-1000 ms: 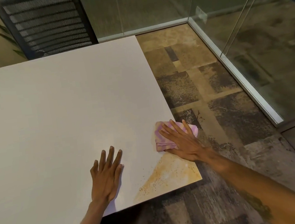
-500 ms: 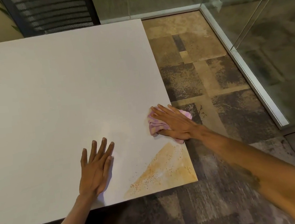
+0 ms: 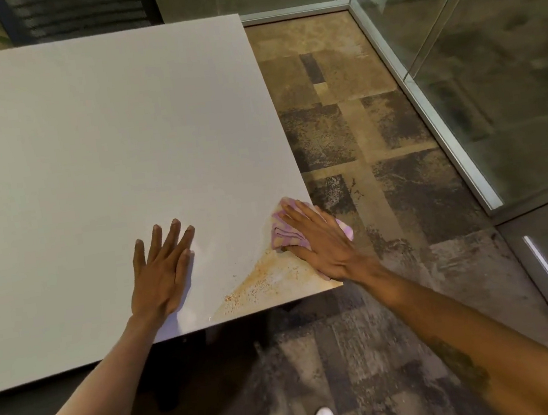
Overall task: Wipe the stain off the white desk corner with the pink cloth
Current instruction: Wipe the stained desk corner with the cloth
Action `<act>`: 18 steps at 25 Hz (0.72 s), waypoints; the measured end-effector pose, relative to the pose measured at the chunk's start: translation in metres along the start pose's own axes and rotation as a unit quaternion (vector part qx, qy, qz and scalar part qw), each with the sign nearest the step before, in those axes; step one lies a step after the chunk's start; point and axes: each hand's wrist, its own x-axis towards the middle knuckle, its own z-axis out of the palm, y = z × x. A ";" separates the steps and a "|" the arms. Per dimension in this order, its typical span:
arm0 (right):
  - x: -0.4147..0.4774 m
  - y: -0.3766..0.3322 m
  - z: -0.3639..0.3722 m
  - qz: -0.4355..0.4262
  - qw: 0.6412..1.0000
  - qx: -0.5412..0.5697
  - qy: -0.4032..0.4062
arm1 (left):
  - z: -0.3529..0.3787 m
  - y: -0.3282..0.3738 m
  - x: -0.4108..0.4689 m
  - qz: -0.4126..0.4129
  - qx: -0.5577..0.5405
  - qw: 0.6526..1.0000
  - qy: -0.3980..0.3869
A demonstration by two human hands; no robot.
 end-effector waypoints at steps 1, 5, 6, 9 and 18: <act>-0.011 -0.007 0.002 0.014 1.000 -0.010 0.006 | 0.001 0.001 -0.001 0.000 0.005 1.000 0.004; -0.053 -0.041 0.016 0.107 0.994 -0.024 0.024 | -0.005 0.009 -0.007 -0.022 0.039 0.999 0.013; -0.061 -0.052 0.022 0.136 0.990 -0.026 0.031 | -0.008 0.013 -0.008 -0.025 0.043 0.999 0.012; -0.068 -0.085 0.039 0.235 0.969 -0.027 0.065 | -0.015 0.021 -0.012 -0.038 0.035 0.999 0.007; 0.020 -0.054 0.013 0.210 0.977 0.014 0.043 | -0.014 0.015 -0.007 -0.069 0.040 0.997 0.014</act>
